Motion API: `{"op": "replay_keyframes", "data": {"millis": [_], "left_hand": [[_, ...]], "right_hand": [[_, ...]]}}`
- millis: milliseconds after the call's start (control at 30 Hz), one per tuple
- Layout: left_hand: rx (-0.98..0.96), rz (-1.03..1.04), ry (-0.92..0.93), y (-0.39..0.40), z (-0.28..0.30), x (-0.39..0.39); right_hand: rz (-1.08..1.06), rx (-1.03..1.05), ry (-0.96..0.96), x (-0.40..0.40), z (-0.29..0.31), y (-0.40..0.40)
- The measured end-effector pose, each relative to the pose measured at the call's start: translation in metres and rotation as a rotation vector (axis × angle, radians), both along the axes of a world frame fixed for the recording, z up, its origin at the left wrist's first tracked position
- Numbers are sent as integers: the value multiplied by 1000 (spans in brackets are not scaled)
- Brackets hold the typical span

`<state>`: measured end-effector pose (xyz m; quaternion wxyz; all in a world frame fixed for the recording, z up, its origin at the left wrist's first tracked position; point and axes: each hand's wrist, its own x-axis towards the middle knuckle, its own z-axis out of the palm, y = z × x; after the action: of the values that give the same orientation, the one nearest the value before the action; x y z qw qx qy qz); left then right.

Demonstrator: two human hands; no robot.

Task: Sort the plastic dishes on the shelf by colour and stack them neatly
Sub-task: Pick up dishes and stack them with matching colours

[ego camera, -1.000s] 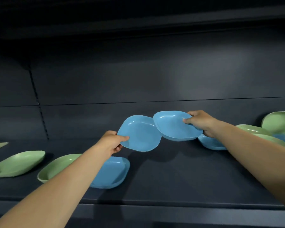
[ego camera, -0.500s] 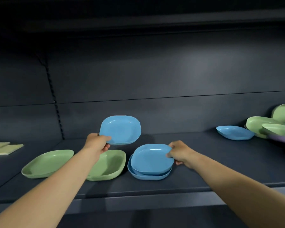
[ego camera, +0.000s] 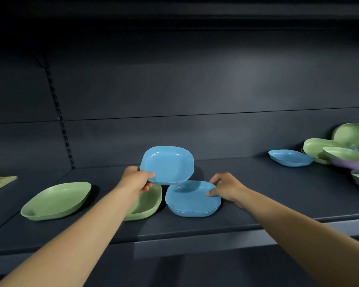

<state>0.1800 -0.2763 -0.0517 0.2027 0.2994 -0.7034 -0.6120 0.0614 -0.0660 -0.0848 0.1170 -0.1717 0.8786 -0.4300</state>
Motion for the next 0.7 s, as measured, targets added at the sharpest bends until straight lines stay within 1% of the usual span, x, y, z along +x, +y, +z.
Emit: {"op": "replay_keyframes", "data": {"millis": [33, 100, 167, 233, 300, 433, 533, 600, 700], "left_hand": [[-11, -14, 0, 4, 0, -1], [-39, -48, 1, 10, 0, -2], [-59, -76, 0, 18, 0, -2], [-63, -95, 3, 27, -2, -2], [-64, -112, 9, 35, -4, -1], [-99, -160, -3, 45, -8, 2], [-273, -158, -55, 41, -8, 4], [-387, -133, -121, 35, -6, 3], [-484, -169, -235, 29, -3, -2]], "right_hand": [[-44, -70, 24, 1, 2, 1], [-176, -285, 40, 5, 8, 2], [-244, -469, -49, 10, 19, 5], [-230, -555, -118, 13, 27, 6], [-177, -568, -126, 18, 32, 6], [-69, -515, -63, 21, 33, 6], [-71, -479, -52, 19, 30, 6], [-86, -415, -49, 17, 28, 5], [-93, -295, -54, 12, 26, 5]]}}
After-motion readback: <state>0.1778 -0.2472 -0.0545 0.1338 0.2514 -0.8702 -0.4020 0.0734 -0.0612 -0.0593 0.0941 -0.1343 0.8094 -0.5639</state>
